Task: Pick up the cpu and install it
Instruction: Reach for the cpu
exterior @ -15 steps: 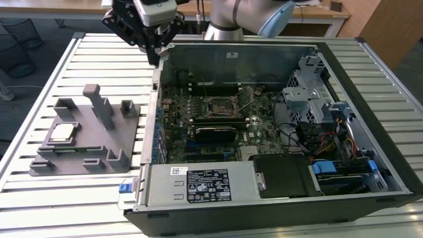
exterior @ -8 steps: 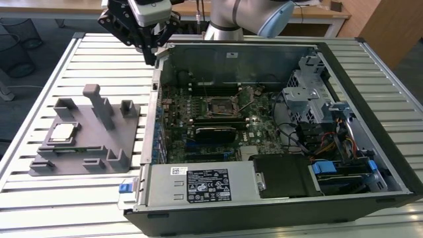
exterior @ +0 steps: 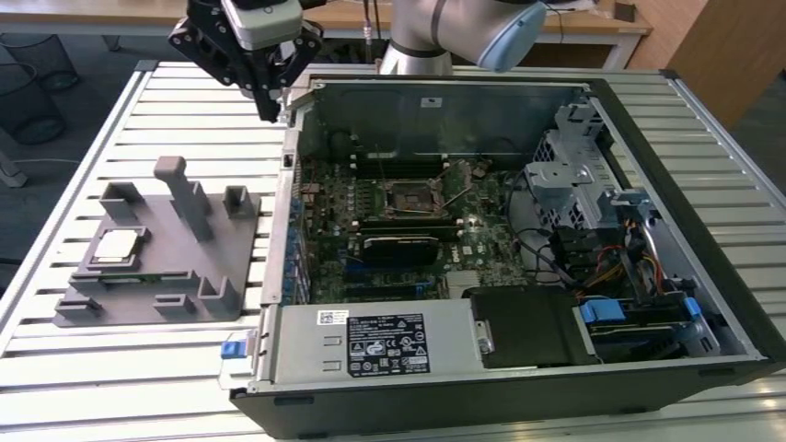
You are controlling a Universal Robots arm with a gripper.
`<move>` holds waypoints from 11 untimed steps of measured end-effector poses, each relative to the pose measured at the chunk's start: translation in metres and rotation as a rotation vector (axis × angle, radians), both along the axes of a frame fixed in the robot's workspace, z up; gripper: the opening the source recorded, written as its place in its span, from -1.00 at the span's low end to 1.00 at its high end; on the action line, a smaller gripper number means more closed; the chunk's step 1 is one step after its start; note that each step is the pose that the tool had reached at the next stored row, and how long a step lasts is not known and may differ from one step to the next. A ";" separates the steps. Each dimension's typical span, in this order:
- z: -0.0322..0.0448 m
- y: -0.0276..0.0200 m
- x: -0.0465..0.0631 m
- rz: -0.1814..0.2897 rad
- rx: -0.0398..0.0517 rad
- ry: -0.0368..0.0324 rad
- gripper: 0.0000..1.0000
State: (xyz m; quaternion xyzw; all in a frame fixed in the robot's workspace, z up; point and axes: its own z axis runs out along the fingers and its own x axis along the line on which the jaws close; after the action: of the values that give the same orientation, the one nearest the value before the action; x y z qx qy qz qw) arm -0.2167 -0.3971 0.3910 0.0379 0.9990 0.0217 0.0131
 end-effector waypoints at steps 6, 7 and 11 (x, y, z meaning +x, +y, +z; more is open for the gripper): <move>-0.0010 0.0008 -0.011 0.000 0.0000 0.0000 -0.79; -0.0012 0.0010 -0.013 0.000 0.0000 0.0000 -0.79; -0.0018 0.0014 -0.019 0.000 -0.0001 0.0002 -0.79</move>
State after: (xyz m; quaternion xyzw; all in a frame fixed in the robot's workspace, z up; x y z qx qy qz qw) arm -0.2359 -0.3957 0.3892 0.0378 0.9990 0.0217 0.0130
